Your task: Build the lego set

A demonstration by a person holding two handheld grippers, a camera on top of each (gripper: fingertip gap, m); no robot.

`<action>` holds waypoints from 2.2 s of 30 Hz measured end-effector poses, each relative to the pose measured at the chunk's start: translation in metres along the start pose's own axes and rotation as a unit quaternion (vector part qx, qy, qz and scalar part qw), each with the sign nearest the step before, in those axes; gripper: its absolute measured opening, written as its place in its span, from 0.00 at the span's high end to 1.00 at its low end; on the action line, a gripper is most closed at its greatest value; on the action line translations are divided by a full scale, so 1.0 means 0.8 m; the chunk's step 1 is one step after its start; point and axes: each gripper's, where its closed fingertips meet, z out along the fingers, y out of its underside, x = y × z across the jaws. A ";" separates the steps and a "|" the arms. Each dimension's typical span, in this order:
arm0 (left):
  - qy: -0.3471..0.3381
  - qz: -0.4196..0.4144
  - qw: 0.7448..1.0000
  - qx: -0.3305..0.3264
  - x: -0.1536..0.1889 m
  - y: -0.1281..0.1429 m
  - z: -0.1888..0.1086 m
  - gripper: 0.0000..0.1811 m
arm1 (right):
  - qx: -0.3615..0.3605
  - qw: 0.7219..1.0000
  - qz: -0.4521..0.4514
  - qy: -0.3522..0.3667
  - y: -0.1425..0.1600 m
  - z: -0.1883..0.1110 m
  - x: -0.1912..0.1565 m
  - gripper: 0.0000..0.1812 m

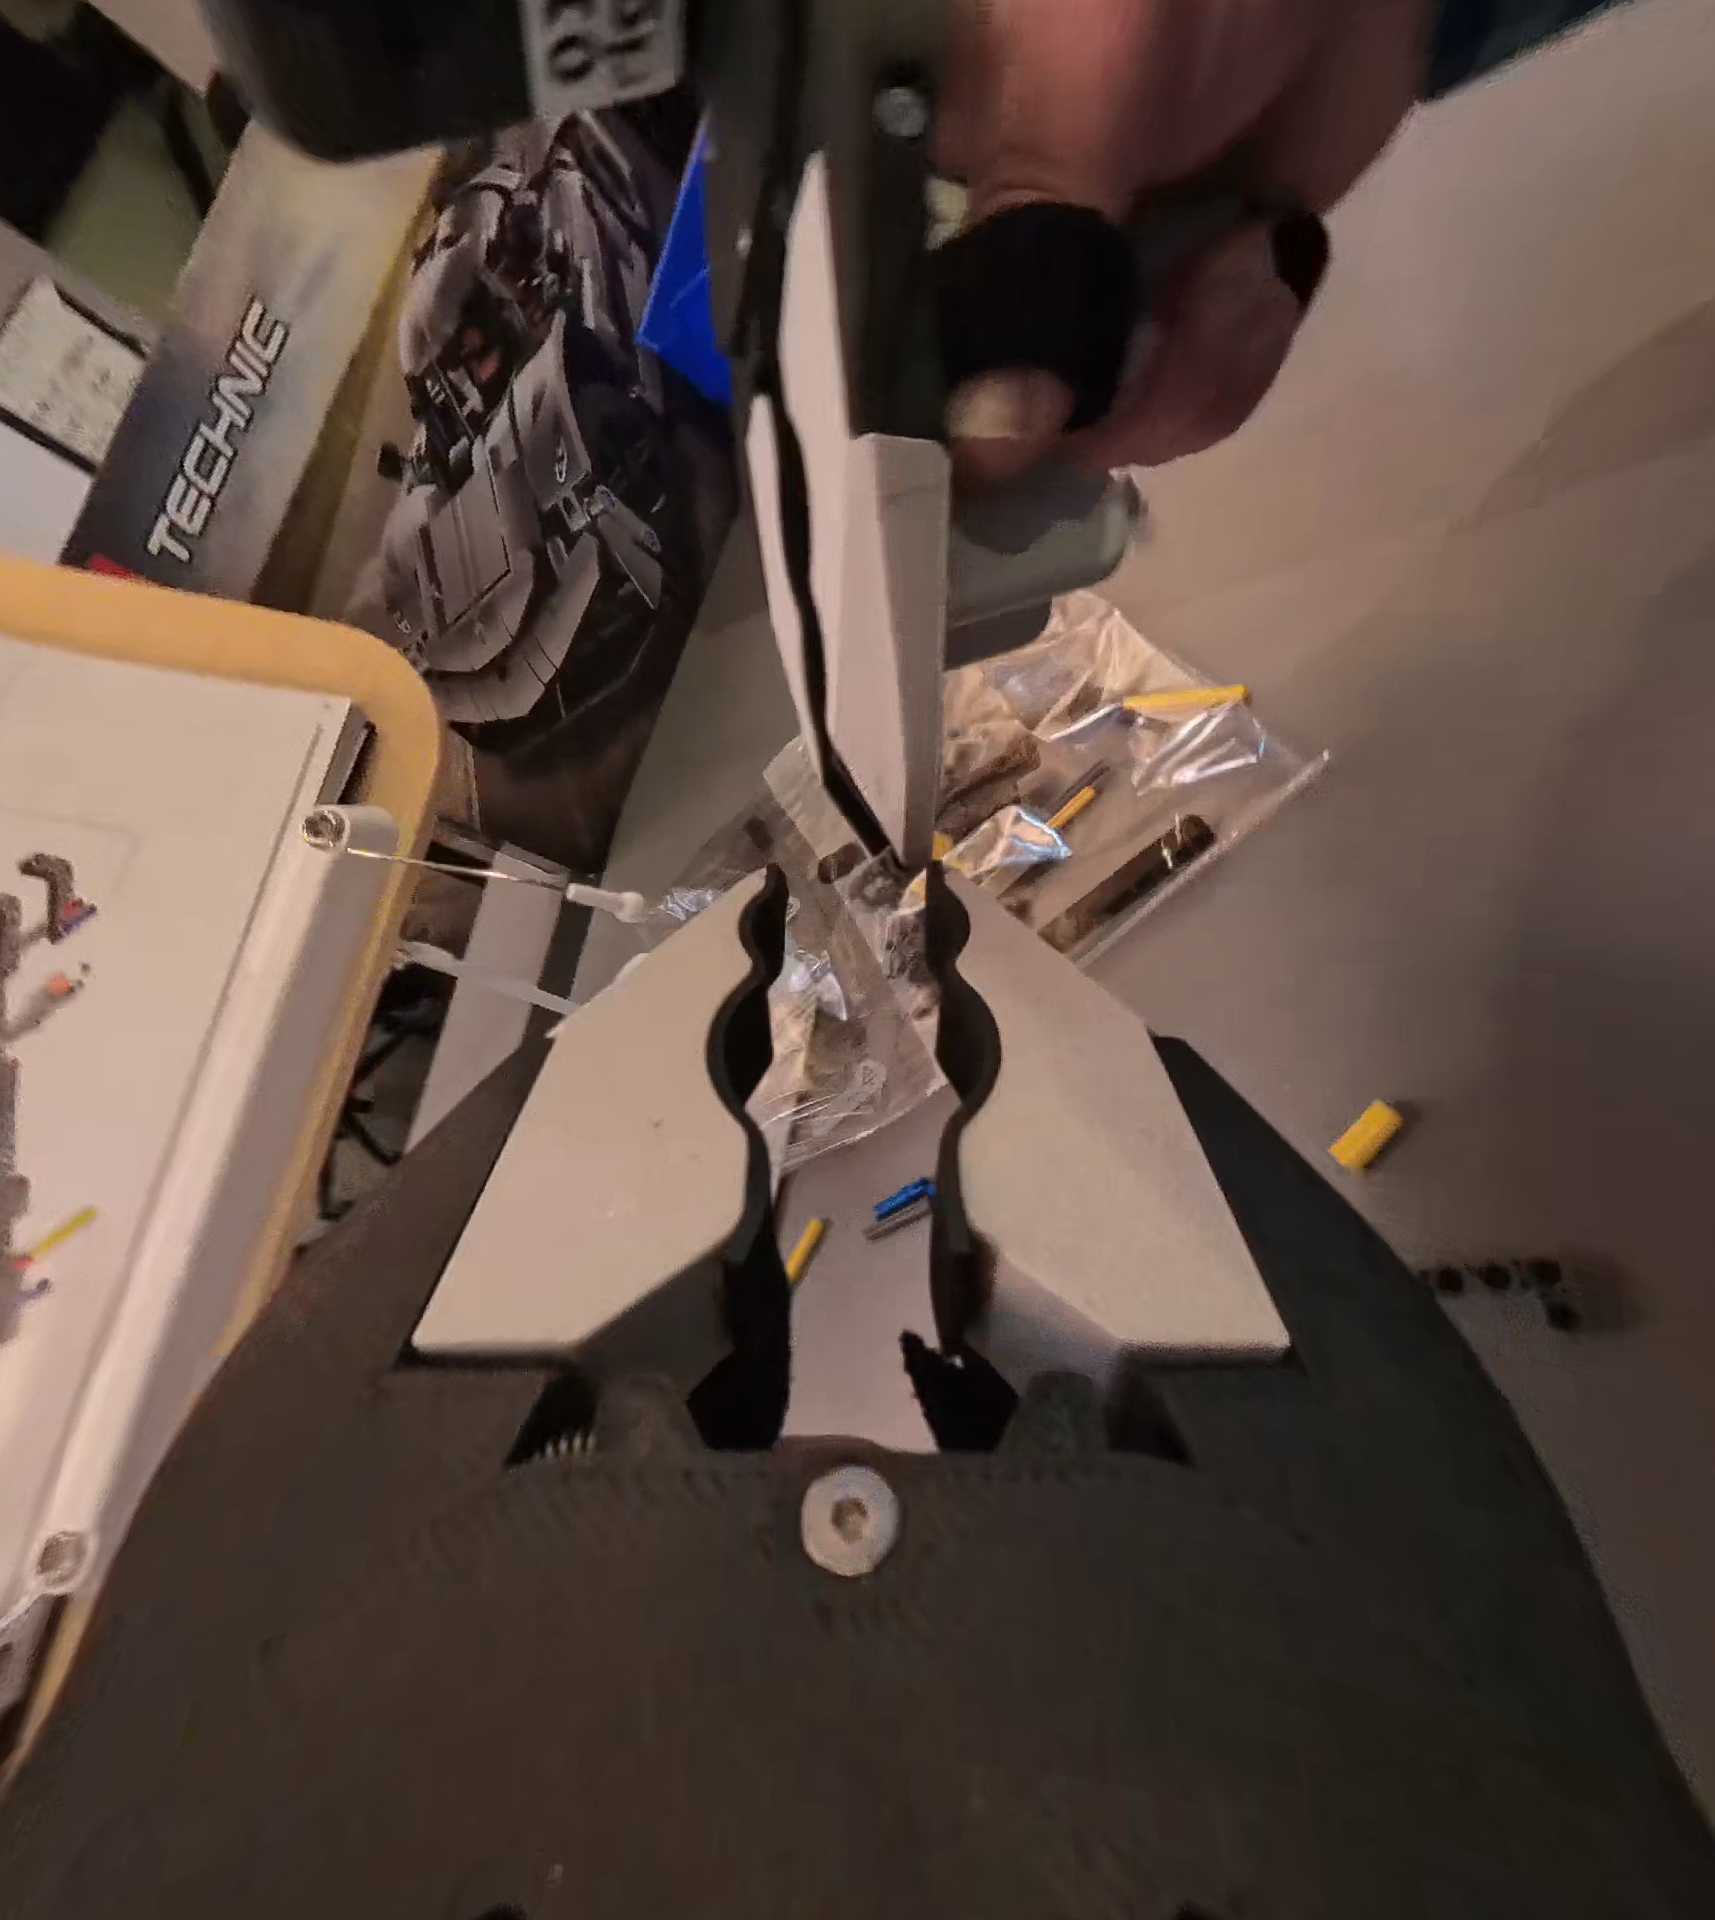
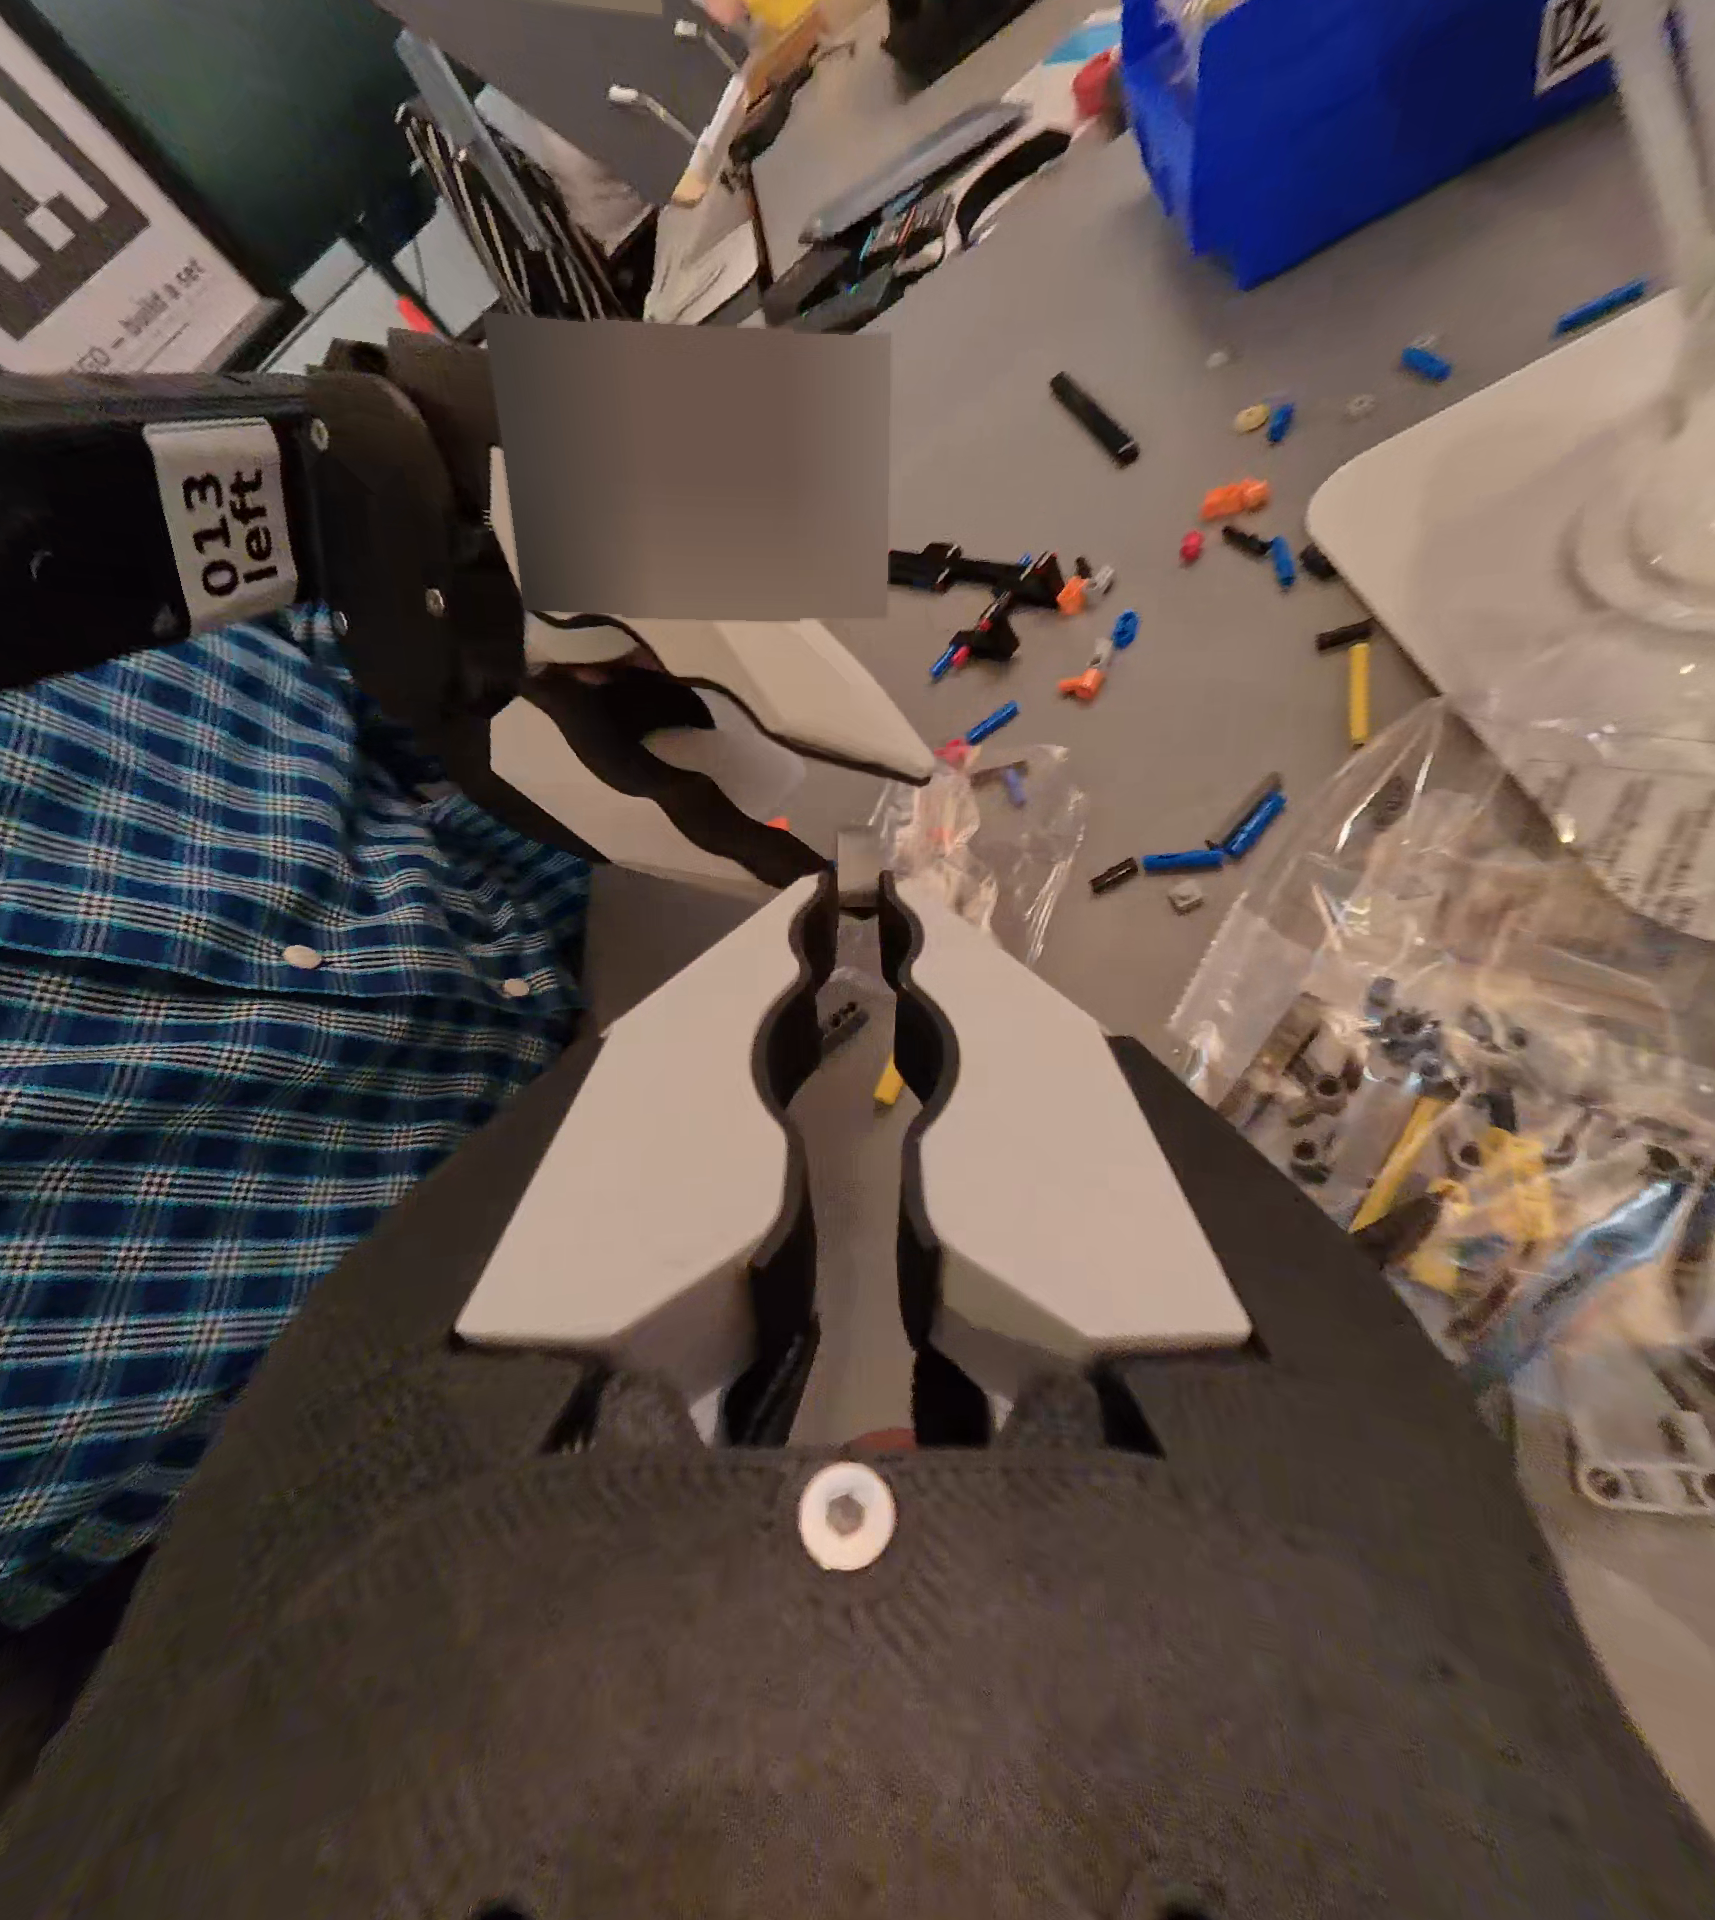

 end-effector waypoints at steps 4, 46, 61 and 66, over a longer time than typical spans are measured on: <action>0.012 0.039 0.999 -0.010 0.015 0.006 -0.004 0.95 | -0.035 0.999 0.019 -0.028 0.006 0.008 -0.005 0.97; 0.352 -0.518 0.729 0.276 -0.004 -0.040 -0.080 0.98 | 0.081 0.964 -0.252 -0.032 -0.053 0.002 -0.061 0.91; 0.491 -0.521 0.658 0.236 0.027 -0.047 -0.102 0.98 | -0.117 0.859 -0.498 -0.021 -0.021 0.030 -0.091 0.95; 0.527 -0.522 0.632 0.223 0.038 -0.046 -0.104 0.97 | -0.126 0.862 -0.490 -0.041 -0.012 0.033 -0.095 0.97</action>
